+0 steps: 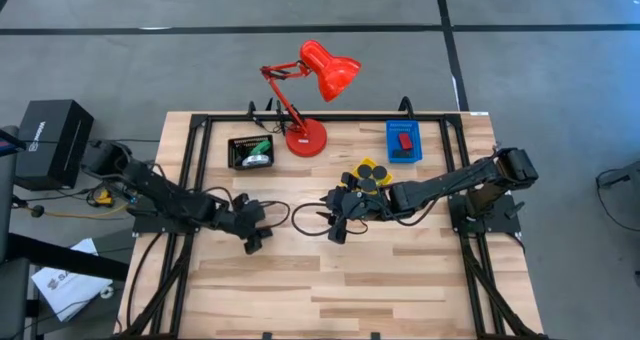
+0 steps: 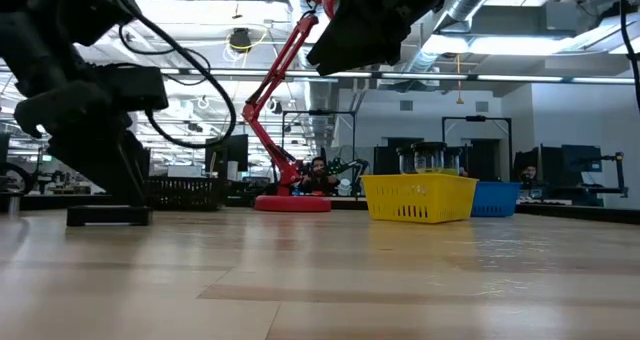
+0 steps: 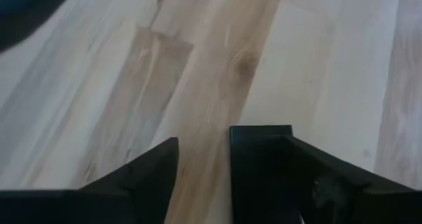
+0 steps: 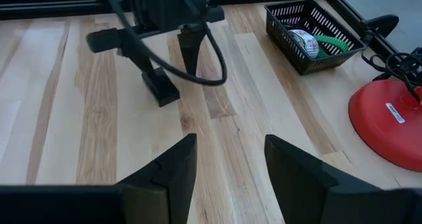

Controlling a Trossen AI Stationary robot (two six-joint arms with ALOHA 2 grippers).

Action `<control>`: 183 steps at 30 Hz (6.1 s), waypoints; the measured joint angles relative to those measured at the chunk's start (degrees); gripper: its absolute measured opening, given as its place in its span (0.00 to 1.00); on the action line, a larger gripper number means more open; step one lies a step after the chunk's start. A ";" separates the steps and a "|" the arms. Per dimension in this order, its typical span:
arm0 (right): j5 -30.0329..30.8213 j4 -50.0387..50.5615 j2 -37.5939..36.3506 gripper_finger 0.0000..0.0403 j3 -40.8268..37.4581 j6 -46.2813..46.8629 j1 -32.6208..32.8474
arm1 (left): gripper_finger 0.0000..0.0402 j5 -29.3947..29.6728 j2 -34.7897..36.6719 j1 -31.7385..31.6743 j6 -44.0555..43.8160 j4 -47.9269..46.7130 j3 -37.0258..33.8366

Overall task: Pick & Place Office items
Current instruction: Put the black digital clock into the blue bin

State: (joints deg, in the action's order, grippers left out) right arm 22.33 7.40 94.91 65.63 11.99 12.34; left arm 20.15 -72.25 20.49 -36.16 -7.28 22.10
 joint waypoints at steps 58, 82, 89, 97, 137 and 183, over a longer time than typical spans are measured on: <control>0.00 0.28 0.00 0.42 -0.02 0.00 0.00 | 0.38 7.93 -9.63 4.94 -1.44 11.81 -0.68; -7.89 -0.61 0.00 0.41 -0.06 20.54 -4.42 | 0.38 17.57 -9.52 -2.19 48.10 49.87 3.55; -14.15 -1.97 0.00 0.37 -0.07 20.63 -6.76 | 0.41 19.91 -9.48 -2.38 53.90 49.76 4.68; -16.50 -8.09 0.00 0.31 -0.07 21.10 -7.45 | 0.40 20.91 -9.48 -2.38 53.92 49.76 4.70; -20.89 -9.34 0.02 0.30 -0.04 22.07 -10.64 | 0.40 26.02 -9.44 -4.00 55.37 45.26 7.74; -13.42 -11.30 0.02 0.29 -0.02 22.10 -11.28 | 0.39 19.66 -9.45 -7.34 58.35 46.93 11.90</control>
State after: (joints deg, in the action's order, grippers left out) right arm 8.91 -3.90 94.94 65.60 34.09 1.06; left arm 39.82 -81.70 13.15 22.19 39.64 34.00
